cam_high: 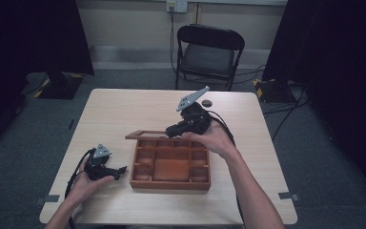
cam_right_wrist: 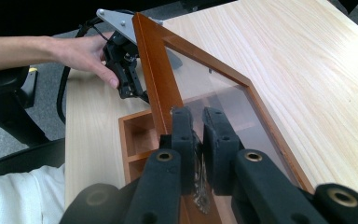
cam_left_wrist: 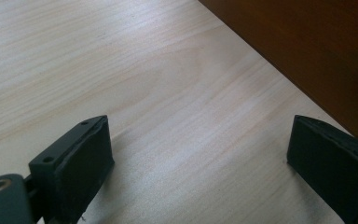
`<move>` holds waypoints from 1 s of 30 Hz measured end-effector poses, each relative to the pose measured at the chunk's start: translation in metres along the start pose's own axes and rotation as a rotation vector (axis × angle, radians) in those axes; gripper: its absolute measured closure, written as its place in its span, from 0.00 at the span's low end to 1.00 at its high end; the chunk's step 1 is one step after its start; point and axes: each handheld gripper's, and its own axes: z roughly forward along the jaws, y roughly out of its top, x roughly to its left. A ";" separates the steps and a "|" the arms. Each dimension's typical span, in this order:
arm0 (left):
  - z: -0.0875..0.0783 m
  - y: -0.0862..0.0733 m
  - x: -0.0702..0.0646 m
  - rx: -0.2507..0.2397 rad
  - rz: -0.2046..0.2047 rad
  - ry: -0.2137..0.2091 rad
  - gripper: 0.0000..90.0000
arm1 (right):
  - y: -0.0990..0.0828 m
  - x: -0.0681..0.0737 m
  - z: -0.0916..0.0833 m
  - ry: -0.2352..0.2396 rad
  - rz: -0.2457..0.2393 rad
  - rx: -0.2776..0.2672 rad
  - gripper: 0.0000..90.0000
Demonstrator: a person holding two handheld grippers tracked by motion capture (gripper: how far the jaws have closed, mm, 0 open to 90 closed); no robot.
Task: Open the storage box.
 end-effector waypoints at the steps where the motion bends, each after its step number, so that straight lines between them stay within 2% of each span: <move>1: 0.000 0.000 0.000 0.000 0.000 0.000 0.06 | 0.000 0.000 0.000 0.000 -0.002 0.004 0.93; 30: 0.000 0.000 0.000 0.000 -0.001 0.000 0.07 | 0.000 0.000 0.000 -0.002 -0.002 0.004 0.93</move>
